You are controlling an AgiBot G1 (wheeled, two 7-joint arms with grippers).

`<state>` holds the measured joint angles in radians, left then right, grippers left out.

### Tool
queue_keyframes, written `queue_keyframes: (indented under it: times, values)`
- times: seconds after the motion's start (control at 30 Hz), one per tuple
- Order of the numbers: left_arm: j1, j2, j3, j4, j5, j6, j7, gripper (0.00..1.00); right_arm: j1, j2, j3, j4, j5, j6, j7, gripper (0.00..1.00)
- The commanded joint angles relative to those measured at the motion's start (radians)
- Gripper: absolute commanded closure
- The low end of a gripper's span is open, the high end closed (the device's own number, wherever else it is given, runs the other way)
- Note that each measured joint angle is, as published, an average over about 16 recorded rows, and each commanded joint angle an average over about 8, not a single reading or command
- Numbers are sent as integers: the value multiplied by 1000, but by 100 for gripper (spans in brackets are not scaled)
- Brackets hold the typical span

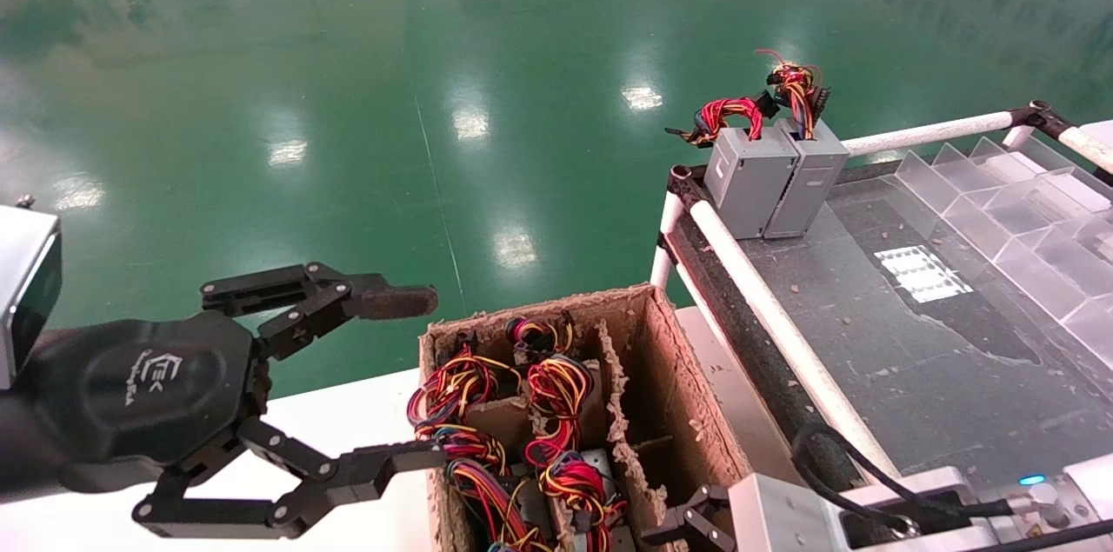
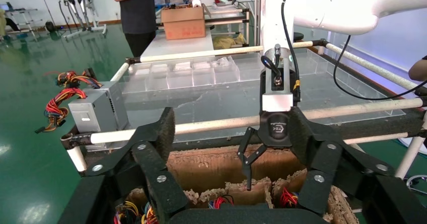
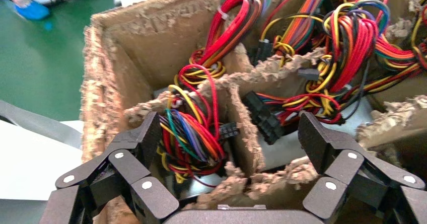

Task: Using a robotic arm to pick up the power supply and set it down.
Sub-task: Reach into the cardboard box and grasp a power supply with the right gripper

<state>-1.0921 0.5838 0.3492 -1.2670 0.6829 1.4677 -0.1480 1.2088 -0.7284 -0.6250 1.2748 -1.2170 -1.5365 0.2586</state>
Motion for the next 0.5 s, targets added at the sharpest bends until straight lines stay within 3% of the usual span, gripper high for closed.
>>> queue_keyframes:
  times: [0.03, 0.5]
  values:
    - [0, 0, 0, 0, 0, 0, 0, 0, -1, -3, -6, 10, -13, 11, -9, 100]
    - [0, 0, 0, 0, 0, 0, 0, 0, -10, -5, -13, 73, -47, 46, -103, 100]
